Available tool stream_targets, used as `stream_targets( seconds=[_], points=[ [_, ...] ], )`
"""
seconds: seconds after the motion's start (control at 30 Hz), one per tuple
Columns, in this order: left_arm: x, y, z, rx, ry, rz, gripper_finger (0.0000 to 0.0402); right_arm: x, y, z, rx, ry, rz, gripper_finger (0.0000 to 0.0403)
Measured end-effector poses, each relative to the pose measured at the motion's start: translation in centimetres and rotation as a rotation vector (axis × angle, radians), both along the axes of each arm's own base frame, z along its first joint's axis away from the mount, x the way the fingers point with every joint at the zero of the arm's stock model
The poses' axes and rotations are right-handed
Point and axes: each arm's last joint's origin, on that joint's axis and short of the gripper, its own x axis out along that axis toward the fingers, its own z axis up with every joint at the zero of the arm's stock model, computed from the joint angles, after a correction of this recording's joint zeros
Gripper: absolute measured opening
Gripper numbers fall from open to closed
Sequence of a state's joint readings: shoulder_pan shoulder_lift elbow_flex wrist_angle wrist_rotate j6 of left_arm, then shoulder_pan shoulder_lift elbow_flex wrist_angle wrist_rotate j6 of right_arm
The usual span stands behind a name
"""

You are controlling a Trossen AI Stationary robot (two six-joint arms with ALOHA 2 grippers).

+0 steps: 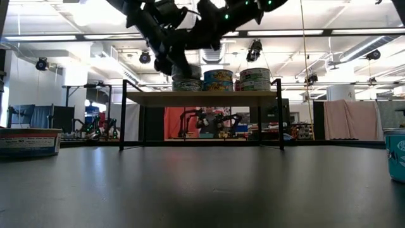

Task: Stack canned seafood by type on shelf
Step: Stack the green tuna can on top of the other green tuna can on the shelf

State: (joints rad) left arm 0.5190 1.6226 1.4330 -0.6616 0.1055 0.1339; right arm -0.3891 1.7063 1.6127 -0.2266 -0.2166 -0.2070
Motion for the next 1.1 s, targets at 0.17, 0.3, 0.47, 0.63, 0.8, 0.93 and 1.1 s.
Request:
stream_targets(
  seconds=[0.17, 0.3, 0.47, 0.63, 0.8, 0.93, 1.1],
  points=[
    [0.2, -0.2, 0.3, -0.01, -0.041, -0.001, 0.0376, 0.6, -0.8, -1.5, -0.038, 0.045, -0.005, 0.0219],
    [0.2, -0.3, 0.2, -0.021, -0.033, -0.003, 0.0386, 1.2, -0.9, -2.5, -0.049, 0.067, 0.003, 0.0219],
    [0.2, -0.4, 0.0, -0.04, -0.025, 0.002, 0.0395, 1.6, -1.5, -3.8, -0.045, 0.106, -0.038, 0.0219],
    [0.2, -0.3, 0.0, -0.015, -0.012, 0.026, 0.0397, 1.8, -1.7, -4.2, -0.04, 0.116, -0.044, 0.0219],
    [0.1, -0.2, 0.0, 0.003, 0.001, 0.044, 0.0398, 1.9, -2.0, -4.6, -0.053, 0.126, -0.04, 0.0219],
    [0.1, -0.2, -0.1, 0.002, 0.006, 0.045, 0.0399, 1.8, -2.0, -4.7, -0.052, 0.138, -0.038, 0.0219],
    [0.1, -0.3, -0.5, -0.007, 0.001, 0.031, 0.0399, 1.7, -1.9, -5.0, -0.045, 0.165, -0.034, 0.0219]
  ],
)
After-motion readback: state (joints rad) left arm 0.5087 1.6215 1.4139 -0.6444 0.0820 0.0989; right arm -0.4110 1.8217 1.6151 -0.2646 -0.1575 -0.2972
